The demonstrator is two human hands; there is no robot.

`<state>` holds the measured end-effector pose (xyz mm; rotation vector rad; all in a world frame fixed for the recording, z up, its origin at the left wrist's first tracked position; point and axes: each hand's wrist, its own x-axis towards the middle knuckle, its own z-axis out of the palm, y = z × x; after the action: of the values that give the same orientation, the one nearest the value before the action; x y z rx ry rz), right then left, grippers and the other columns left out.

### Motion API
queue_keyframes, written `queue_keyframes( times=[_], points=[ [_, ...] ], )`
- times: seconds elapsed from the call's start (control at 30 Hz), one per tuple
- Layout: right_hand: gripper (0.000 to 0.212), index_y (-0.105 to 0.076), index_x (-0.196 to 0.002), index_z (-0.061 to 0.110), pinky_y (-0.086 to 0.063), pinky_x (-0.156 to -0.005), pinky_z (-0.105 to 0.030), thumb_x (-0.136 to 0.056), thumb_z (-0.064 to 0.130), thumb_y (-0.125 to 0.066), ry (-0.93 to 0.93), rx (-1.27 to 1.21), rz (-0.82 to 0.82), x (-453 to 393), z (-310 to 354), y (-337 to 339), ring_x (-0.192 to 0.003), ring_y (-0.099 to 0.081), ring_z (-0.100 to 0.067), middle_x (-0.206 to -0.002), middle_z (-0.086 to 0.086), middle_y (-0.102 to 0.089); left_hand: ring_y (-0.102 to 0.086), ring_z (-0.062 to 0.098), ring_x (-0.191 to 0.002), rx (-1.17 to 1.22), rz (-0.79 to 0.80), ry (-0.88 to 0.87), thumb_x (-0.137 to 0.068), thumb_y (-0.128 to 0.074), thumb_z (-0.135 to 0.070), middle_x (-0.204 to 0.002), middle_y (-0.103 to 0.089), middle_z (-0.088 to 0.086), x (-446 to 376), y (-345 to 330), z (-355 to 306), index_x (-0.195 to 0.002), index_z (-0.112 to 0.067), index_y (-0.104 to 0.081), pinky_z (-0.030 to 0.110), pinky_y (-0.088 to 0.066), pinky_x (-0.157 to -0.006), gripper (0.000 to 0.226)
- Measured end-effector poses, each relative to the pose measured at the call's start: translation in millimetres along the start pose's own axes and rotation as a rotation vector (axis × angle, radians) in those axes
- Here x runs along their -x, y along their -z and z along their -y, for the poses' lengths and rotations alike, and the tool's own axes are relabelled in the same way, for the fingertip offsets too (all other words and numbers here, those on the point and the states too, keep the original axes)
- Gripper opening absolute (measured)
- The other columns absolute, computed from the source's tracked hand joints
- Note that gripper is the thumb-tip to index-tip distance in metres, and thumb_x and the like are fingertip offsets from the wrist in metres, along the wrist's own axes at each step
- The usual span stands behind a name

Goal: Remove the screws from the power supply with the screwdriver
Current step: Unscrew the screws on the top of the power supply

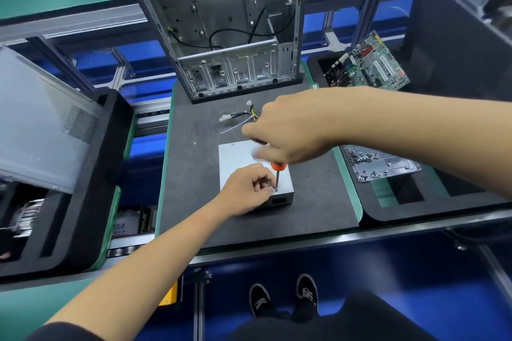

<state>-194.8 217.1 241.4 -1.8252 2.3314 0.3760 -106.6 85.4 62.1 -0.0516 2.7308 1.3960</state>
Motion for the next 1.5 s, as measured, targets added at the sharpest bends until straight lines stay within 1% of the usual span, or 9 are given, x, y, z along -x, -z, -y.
queue_keyframes(
  times=[0.13,0.4,0.6,0.7,0.87,0.93,1.1,1.27,1.5],
  points=[
    [0.018,-0.031,-0.092,0.019,-0.02,-0.047,-0.033,-0.101,0.034,-0.039,0.047,-0.002,-0.028,-2.7,6.6,0.6,-0.056,-0.035,-0.015,-0.067,0.004,-0.031,-0.049,0.01,-0.061,-0.007,0.007,-0.022,-0.076,-0.066,0.001,-0.077,-0.06,0.0,0.3,0.9,1.9,-0.073,-0.021,-0.063,0.016,-0.04,-0.061,0.022],
    [0.03,-0.045,-0.093,0.027,-0.044,-0.065,-0.029,-0.078,0.005,-0.06,0.238,-0.402,0.109,-3.0,-3.9,11.0,-0.076,-0.055,-0.002,-0.078,0.016,-0.062,-0.043,0.004,-0.054,-0.04,0.02,-0.008,-0.076,-0.065,0.0,-0.068,-0.053,-0.006,1.2,2.5,0.1,-0.082,-0.008,-0.069,0.014,-0.037,-0.058,0.011],
    [0.03,-0.037,-0.09,0.023,-0.025,-0.048,-0.032,-0.099,0.052,-0.036,-0.016,-0.057,0.029,-6.1,-0.2,2.8,-0.059,-0.036,-0.006,-0.071,0.007,-0.037,-0.05,0.024,-0.062,-0.004,0.013,-0.01,-0.075,-0.064,-0.001,-0.075,-0.057,-0.002,0.7,1.7,-0.7,-0.075,-0.026,-0.062,0.022,-0.041,-0.062,0.025],
    [0.025,-0.042,-0.094,0.018,-0.026,-0.049,-0.033,-0.102,0.042,-0.037,-0.003,-0.023,0.003,-7.5,2.3,0.9,-0.057,-0.035,-0.013,-0.069,0.005,-0.032,-0.046,0.014,-0.058,0.006,0.012,-0.018,-0.074,-0.066,0.0,-0.074,-0.053,-0.003,-0.1,2.8,2.7,-0.073,-0.025,-0.062,0.014,-0.038,-0.061,0.026],
    [0.024,-0.049,-0.089,0.022,-0.043,-0.065,-0.031,-0.079,0.004,-0.061,0.237,-0.426,0.097,-0.5,-7.4,12.5,-0.077,-0.053,-0.007,-0.079,0.012,-0.058,-0.042,0.004,-0.053,0.016,-0.005,-0.021,-0.072,-0.069,0.003,-0.073,-0.053,-0.003,0.7,3.2,5.7,-0.078,-0.014,-0.067,0.01,-0.036,-0.058,0.018],
    [0.027,-0.053,-0.09,0.019,-0.047,-0.067,-0.031,-0.073,-0.001,-0.058,0.209,-0.492,0.085,1.1,-7.7,8.7,-0.074,-0.055,-0.005,-0.077,0.011,-0.062,-0.043,0.004,-0.055,0.007,-0.016,-0.039,-0.072,-0.069,0.001,-0.075,-0.056,0.0,2.7,3.1,6.3,-0.079,-0.013,-0.068,0.012,-0.037,-0.059,0.016],
    [0.015,-0.052,-0.083,0.019,-0.03,-0.049,-0.026,-0.087,0.032,-0.058,0.027,-0.24,-0.117,-3.1,-9.4,-1.4,-0.064,-0.045,-0.003,-0.062,0.014,-0.047,-0.048,0.007,-0.059,0.002,-0.051,-0.093,-0.075,-0.07,0.0,-0.078,-0.059,-0.002,9.2,2.6,4.0,-0.08,-0.013,-0.071,0.016,-0.04,-0.059,0.014],
    [0.008,-0.056,-0.077,0.018,-0.042,-0.052,-0.028,-0.077,0.024,-0.06,-0.085,-0.291,-0.221,1.0,-21.7,2.3,-0.06,-0.047,-0.001,-0.059,0.013,-0.054,-0.049,0.007,-0.058,-0.039,-0.048,-0.124,-0.081,-0.07,-0.005,-0.08,-0.057,-0.001,11.6,1.3,3.7,-0.088,-0.016,-0.077,0.012,-0.039,-0.061,0.015],
    [0.009,-0.056,-0.077,0.016,-0.034,-0.048,-0.026,-0.077,0.024,-0.059,-0.129,-0.295,-0.271,0.1,-21.9,-3.9,-0.059,-0.045,-0.004,-0.058,0.01,-0.051,-0.05,0.009,-0.065,-0.179,0.009,-0.201,-0.083,-0.063,-0.002,-0.087,-0.051,-0.007,15.9,1.1,6.7,-0.097,-0.018,-0.076,0.012,-0.038,-0.065,0.025]
  ],
)
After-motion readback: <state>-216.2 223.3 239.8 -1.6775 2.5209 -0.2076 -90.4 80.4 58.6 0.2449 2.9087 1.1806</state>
